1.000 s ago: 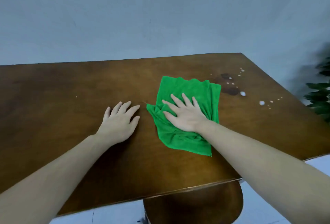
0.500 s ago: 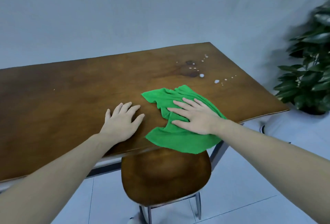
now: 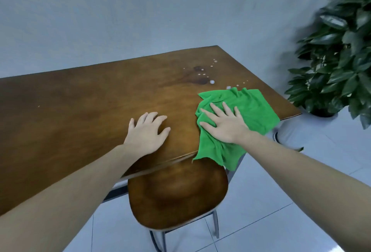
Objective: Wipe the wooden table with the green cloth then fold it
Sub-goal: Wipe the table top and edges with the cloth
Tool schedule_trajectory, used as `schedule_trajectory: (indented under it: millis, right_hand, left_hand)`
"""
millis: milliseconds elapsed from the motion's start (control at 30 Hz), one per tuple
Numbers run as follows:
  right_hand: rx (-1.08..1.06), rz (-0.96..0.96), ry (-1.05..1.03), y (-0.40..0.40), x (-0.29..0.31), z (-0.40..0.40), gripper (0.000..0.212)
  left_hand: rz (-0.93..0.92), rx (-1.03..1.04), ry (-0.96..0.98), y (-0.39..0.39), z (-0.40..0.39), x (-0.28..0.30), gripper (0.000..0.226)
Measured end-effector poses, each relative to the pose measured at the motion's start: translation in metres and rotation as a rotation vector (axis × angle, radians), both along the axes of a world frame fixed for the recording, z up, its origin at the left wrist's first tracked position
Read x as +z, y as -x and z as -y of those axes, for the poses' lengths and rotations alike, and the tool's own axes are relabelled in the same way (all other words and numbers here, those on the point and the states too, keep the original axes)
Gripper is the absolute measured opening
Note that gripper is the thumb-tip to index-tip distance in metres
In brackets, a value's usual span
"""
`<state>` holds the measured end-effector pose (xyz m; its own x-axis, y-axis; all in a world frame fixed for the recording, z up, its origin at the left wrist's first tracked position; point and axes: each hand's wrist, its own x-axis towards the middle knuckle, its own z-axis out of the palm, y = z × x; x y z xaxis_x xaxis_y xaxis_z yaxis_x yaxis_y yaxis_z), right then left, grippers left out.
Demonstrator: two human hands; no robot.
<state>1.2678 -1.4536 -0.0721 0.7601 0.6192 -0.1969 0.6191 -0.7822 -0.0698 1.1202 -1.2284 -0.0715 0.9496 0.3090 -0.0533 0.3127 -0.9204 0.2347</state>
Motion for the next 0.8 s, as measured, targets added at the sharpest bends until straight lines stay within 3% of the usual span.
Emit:
schedule_trajectory:
  millis: [133, 333, 800]
  right_hand:
    - [0.187, 0.011, 0.007, 0.021, -0.001, -0.037, 0.066]
    - [0.283, 0.001, -0.023, -0.002, -0.002, -0.062, 0.068]
    - [0.563, 0.025, -0.068, -0.21, -0.004, -0.178, 0.063]
  left_hand:
    - [0.032, -0.031, -0.009, -0.01, -0.006, -0.002, 0.051]
    - [0.044, -0.032, -0.006, -0.041, -0.01, -0.005, 0.051]
    - [0.138, 0.368, -0.004, -0.2, -0.054, -0.013, 0.049]
